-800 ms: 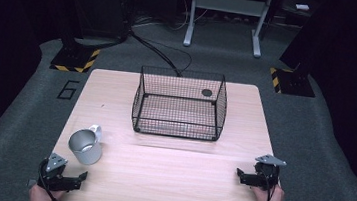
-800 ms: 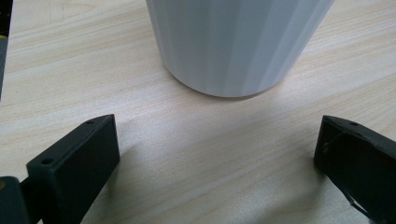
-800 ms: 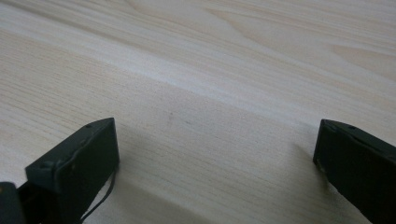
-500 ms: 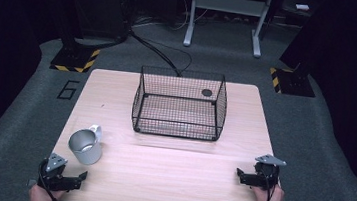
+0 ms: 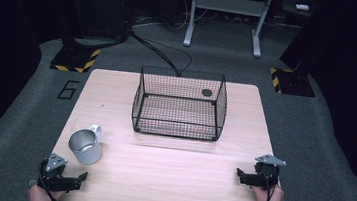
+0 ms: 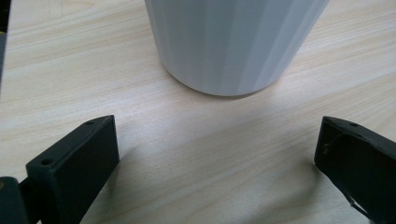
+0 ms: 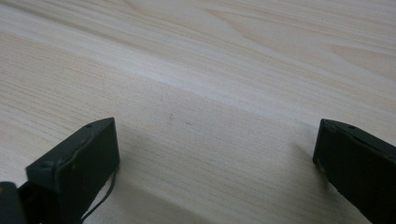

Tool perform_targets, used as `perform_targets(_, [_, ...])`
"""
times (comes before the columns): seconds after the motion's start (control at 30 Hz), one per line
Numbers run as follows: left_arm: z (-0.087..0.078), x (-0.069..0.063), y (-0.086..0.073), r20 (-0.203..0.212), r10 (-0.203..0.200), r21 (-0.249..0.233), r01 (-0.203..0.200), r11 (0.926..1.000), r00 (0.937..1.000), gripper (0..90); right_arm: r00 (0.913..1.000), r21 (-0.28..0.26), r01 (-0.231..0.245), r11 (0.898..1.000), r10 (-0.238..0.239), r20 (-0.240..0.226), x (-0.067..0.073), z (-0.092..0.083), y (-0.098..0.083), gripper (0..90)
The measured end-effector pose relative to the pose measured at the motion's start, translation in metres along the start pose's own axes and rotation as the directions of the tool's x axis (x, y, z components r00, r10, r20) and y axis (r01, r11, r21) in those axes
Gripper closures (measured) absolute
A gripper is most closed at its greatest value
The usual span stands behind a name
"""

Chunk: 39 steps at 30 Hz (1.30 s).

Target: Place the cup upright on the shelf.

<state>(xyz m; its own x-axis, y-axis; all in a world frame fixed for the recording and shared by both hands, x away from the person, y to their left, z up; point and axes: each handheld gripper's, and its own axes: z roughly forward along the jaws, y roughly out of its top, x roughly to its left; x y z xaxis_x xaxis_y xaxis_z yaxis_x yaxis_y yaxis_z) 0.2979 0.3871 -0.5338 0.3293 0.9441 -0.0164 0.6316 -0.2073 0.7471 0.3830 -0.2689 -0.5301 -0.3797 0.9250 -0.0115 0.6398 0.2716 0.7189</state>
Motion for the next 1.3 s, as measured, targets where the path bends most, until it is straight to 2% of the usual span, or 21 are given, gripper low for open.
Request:
perform_targets(0.13, [-0.003, 0.000, -0.001, 0.011, -0.023, -0.009, 0.023, 0.9997, 0.9997, 0.0, 1.0000, 0.000, -0.003, 1.000, 0.003, 0.001, 0.000, 0.000, 0.000, 0.0])
perform_targets(0.2, [-0.004, -0.001, 0.000, 0.009, -0.039, -0.039, 0.040, 0.9985, 0.9992, 0.0, 1.0000, 0.000, -0.003, 1.000, 0.003, 0.001, 0.000, 0.000, 0.000, 0.0])
perform_targets(0.27, [-0.008, -0.002, 0.002, 0.007, -0.041, -0.035, 0.041, 0.9985, 0.9991, 0.0, 1.0000, 0.000, -0.003, 1.000, 0.003, 0.001, 0.000, 0.000, 0.000, 0.0])
perform_targets(0.3, [-0.008, -0.003, 0.003, 0.001, -0.048, -0.055, 0.048, 0.9973, 0.9988, 0.0, 1.0000, 0.000, -0.003, 1.000, 0.003, 0.001, 0.000, 0.000, 0.000, 0.0])
perform_targets(0.43, [-0.013, -0.008, 0.010, 0.017, -0.054, -0.085, 0.056, 0.9948, 0.9984, 0.0, 1.0000, 0.002, -0.004, 1.000, 0.004, 0.000, 0.000, 0.000, 0.000, 0.0])
perform_targets(0.5, [-0.016, -0.010, 0.015, 0.005, -0.036, -0.088, 0.037, 0.9955, 0.9993, 0.0, 1.0000, 0.002, -0.002, 1.000, 0.002, 0.000, 0.000, 0.000, 0.000, 0.0])
perform_targets(0.6, [-0.018, -0.011, 0.022, 0.009, -0.031, -0.100, 0.032, 0.9945, 0.9995, 0.0, 1.0000, 0.000, -0.002, 1.000, 0.002, 0.000, 0.000, 0.000, 0.000, 0.0])
perform_targets(0.63, [-0.018, -0.011, 0.023, 0.008, -0.034, -0.114, 0.035, 0.9928, 0.9994, 0.0, 1.0000, 0.003, -0.004, 1.000, 0.004, 0.000, 0.000, 0.000, 0.000, 0.0])
perform_targets(0.97, [-0.022, -0.011, 0.043, 0.009, -0.031, -0.127, 0.032, 0.9914, 0.9995, 0.0, 1.0000, 0.003, -0.004, 1.000, 0.004, 0.000, 0.000, 0.000, 0.000, 0.0])
perform_targets(1.03, [-0.021, -0.011, 0.046, 0.002, -0.038, -0.142, 0.038, 0.9891, 0.9993, 0.0, 1.0000, -0.001, -0.002, 1.000, 0.002, 0.000, 0.000, 0.000, 0.000, 0.0])
perform_targets(1.3, [-0.018, -0.010, 0.057, 0.001, -0.044, -0.140, 0.044, 0.9891, 0.9990, 0.0, 1.0000, 0.000, -0.002, 1.000, 0.002, 0.000, 0.000, 0.000, 0.000, 0.0])
